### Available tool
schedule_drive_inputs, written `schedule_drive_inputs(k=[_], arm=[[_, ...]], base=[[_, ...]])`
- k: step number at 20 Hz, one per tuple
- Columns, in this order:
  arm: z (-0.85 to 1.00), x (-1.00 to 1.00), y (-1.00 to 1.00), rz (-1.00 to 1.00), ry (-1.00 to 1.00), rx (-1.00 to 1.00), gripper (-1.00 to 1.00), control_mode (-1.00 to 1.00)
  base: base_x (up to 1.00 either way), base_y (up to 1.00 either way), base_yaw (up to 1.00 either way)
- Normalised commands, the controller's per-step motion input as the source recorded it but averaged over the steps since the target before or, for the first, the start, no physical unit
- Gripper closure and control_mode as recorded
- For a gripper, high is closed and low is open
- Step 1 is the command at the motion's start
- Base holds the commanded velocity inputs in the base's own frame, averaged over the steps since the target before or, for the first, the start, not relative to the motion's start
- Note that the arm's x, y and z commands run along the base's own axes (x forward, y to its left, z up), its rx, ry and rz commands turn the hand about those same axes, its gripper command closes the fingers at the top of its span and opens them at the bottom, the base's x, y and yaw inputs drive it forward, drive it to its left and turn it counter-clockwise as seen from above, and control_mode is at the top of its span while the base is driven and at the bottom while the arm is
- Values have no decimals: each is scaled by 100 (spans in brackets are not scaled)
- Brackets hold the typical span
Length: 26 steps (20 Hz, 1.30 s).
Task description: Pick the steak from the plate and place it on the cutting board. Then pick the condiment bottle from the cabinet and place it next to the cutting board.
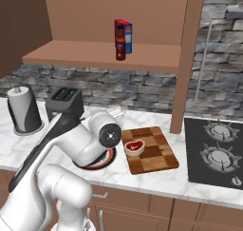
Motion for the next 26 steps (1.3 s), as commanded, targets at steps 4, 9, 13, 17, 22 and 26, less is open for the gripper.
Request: schedule_drive_inputs(k=[4, 9, 13, 17, 22, 26], arm=[[-12, 0, 0, 0, 1, 23, -100, -100], [-4, 0, 0, 0, 0, 22, -100, -100], [0, 0, 0, 0, 0, 18, -100, -100], [0, 0, 5, 0, 1, 5, -100, -100], [0, -10, 22, 0, 0, 0, -100, -100], [0, -13, 15, 0, -5, 0, -100, -100]], base=[[0, 0, 0], [0, 0, 0], [0, 0, 0], [0, 0, 0], [0, 0, 0], [0, 0, 0]])
